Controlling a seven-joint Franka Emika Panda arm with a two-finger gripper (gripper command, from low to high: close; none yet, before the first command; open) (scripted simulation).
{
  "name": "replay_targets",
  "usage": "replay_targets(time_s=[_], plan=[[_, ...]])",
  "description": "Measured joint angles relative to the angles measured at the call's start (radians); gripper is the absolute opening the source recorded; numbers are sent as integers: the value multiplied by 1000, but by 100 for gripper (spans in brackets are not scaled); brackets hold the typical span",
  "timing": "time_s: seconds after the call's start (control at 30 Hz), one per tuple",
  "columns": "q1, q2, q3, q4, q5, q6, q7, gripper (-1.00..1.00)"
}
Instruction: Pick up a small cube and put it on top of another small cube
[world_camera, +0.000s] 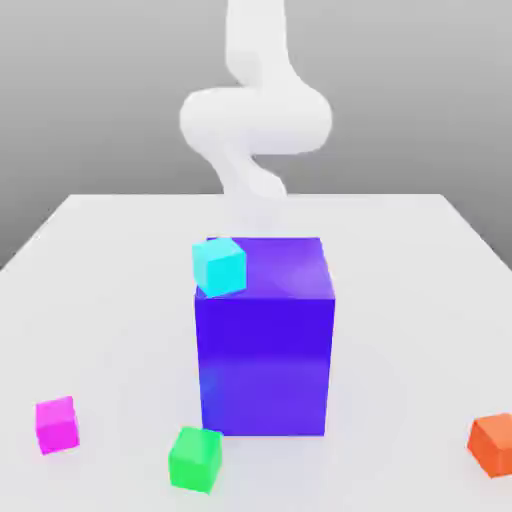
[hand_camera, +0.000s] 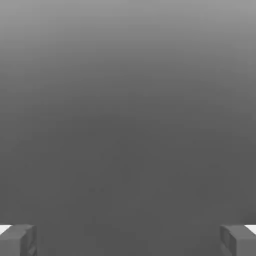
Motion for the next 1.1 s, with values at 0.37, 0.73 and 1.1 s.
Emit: replay_targets(time_s=[0.37,0.73,1.1], plan=[[-180,109,104,-228,66,-127,503,0],[-260,262,160,-432,104,3,752,-100],[-264,164,153,-355,108,-171,749,-100]])
